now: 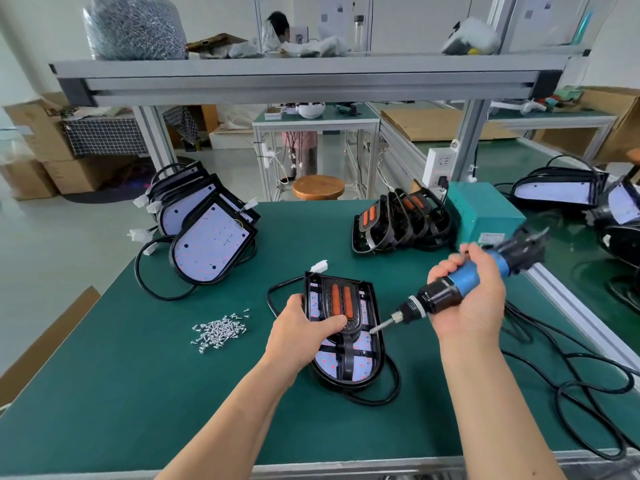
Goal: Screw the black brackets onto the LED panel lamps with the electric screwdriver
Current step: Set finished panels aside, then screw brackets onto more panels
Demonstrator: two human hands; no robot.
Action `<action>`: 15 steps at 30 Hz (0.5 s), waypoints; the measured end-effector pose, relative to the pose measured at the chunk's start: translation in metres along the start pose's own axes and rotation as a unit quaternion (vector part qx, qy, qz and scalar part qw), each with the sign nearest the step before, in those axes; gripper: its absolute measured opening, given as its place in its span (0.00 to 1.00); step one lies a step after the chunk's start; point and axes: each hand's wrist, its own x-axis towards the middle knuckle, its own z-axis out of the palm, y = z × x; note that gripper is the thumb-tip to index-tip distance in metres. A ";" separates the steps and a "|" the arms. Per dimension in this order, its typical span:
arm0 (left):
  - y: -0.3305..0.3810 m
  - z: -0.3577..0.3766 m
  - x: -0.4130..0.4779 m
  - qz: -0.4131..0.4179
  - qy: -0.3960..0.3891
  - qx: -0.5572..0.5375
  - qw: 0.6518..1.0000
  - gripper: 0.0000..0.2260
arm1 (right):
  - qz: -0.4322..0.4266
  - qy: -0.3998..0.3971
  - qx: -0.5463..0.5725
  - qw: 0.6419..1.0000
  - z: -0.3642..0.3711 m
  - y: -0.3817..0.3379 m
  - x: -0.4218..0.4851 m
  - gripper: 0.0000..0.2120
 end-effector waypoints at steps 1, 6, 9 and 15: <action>-0.001 0.000 0.000 0.002 0.002 0.007 1.000 0.25 | 0.021 0.029 0.028 0.999 -0.008 0.003 0.000 0.06; -0.003 -0.007 0.000 0.028 0.042 0.052 0.997 0.32 | 0.075 0.090 0.068 0.991 -0.043 0.020 0.000 0.08; -0.008 -0.030 0.010 0.057 0.163 0.094 0.981 0.15 | 0.085 0.078 0.055 0.992 -0.046 0.023 0.003 0.09; -0.021 -0.090 0.040 0.000 0.211 0.235 0.949 0.04 | 0.092 0.074 0.047 0.992 -0.047 0.025 0.004 0.09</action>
